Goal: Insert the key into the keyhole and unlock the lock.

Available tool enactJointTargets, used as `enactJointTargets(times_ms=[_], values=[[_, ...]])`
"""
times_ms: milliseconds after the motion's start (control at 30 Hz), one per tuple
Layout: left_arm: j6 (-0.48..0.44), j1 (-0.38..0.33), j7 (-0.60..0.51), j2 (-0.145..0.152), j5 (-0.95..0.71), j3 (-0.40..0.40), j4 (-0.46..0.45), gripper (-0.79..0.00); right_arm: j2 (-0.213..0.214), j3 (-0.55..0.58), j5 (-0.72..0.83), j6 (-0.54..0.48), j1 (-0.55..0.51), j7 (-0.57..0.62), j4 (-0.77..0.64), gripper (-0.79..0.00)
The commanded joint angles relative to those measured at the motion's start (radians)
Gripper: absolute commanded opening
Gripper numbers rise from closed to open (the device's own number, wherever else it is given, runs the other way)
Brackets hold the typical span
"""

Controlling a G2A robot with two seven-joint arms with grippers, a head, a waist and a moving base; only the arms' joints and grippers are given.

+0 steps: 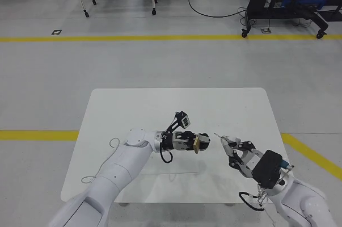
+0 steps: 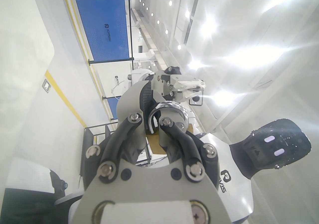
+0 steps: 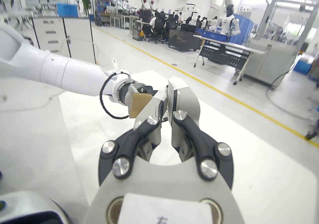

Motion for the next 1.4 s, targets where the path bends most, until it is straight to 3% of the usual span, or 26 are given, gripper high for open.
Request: enactJointTargets(times_ms=[0,133,267,467,600,1033,1133,1233,1367], values=[[0.0,0.0,0.0,0.0,0.0,0.0,0.0,-0.785,0.008,0.011,-0.251,-0.032,0.016,-0.082,-0.065,-0.785],[0.0,0.0,0.0,0.0,0.0,0.0,0.0,-0.785,0.026,-0.002,-0.602,-0.039,0.035,-0.312,-0.051,-0.785],[0.0,0.0,0.0,0.0,0.0,0.0,0.0,-0.785,0.048,-0.057,-0.945,-0.033,0.064,-0.38,-0.044,-0.785],[0.0,0.0,0.0,0.0,0.0,0.0,0.0,-0.785,0.08,-0.09,-1.296,0.047,0.087,-0.572,-0.061,-0.785],[0.0,0.0,0.0,0.0,0.0,0.0,0.0,-0.785,0.099,-0.061,-1.551,0.098,0.037,-0.562,-0.121,-0.785],[0.0,0.0,0.0,0.0,0.0,0.0,0.0,-0.785,0.101,-0.056,-1.57,0.123,0.032,-0.553,-0.12,-0.785],[0.011,0.015,0.08,0.007,0.052,-0.002,-0.035,-0.785,0.104,-0.061,-1.61,0.155,0.027,-0.549,-0.099,-0.785],[0.051,0.037,0.106,0.018,0.07,-0.017,-0.071,-0.785,0.115,-0.05,-1.74,0.16,0.02,-0.566,-0.12,-0.785],[0.108,0.057,0.119,0.027,0.089,-0.028,-0.105,-0.785,0.155,0.001,-1.74,0.234,0.009,-0.577,-0.121,-0.785]])
